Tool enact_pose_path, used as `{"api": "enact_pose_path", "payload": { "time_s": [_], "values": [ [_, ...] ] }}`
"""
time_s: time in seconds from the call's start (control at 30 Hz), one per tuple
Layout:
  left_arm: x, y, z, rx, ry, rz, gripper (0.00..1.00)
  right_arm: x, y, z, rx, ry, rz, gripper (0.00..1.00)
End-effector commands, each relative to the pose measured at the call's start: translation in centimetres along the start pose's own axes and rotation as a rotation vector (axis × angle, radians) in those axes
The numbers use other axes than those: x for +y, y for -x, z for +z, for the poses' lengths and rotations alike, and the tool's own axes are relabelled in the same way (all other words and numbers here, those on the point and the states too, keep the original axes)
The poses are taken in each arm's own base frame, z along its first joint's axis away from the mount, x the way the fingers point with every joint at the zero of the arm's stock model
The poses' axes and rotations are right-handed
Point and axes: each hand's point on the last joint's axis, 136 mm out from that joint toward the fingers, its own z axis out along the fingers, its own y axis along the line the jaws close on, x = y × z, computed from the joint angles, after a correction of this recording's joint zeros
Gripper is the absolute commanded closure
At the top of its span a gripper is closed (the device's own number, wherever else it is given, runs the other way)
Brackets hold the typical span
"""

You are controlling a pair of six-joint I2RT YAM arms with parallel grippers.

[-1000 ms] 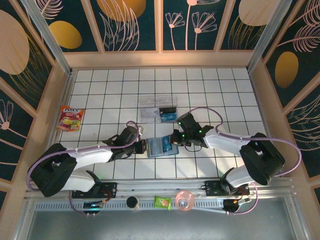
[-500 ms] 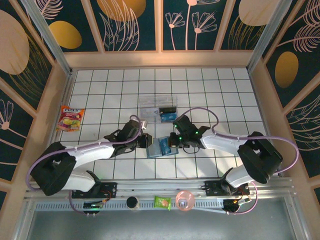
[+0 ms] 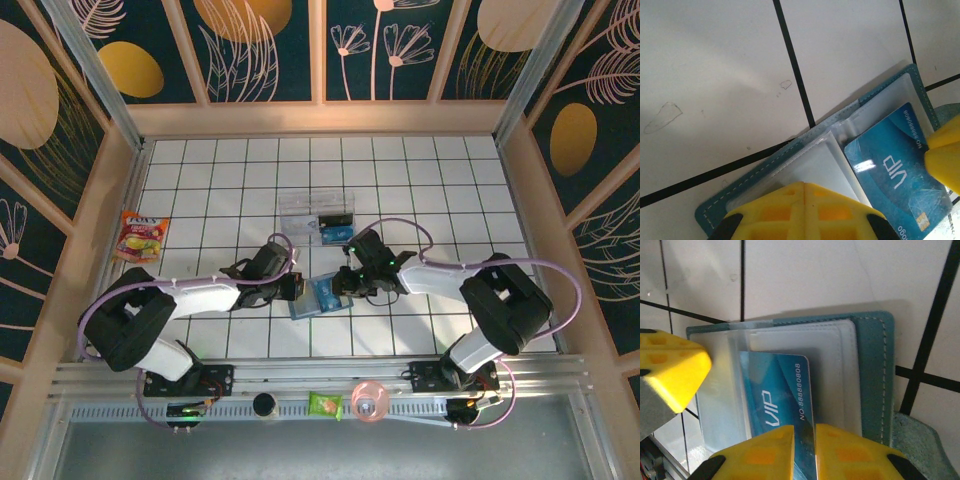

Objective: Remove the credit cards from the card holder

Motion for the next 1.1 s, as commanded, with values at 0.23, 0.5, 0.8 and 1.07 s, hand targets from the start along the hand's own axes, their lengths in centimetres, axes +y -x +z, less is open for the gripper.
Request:
{"api": "enact_pose_path", "payload": {
  "time_s": [0.23, 0.5, 0.8, 1.07],
  "values": [
    [0.1, -0.7, 0.6, 0.045, 0.002, 0.021, 1.00, -0.2, -1.1, 1.2, 0.074, 0.066, -0.002, 0.71],
    [0.2, -0.1, -0.1, 0.024, 0.029, 0.027, 1.00, -1.1, -0.2, 0.2, 0.022, -0.015, -0.007, 0.62],
    [-3.8, 2.7, -2.7, -0.065, -0.072, 0.076, 0.91, -0.7, 0.0, 0.0, 0.006, -0.014, -0.016, 0.66],
    [-7.3, 1.5, 0.2, -0.007, -0.161, 0.106, 1.00, -0.6, 0.0, -0.1, -0.004, -0.006, -0.018, 0.67]
  ]
}}
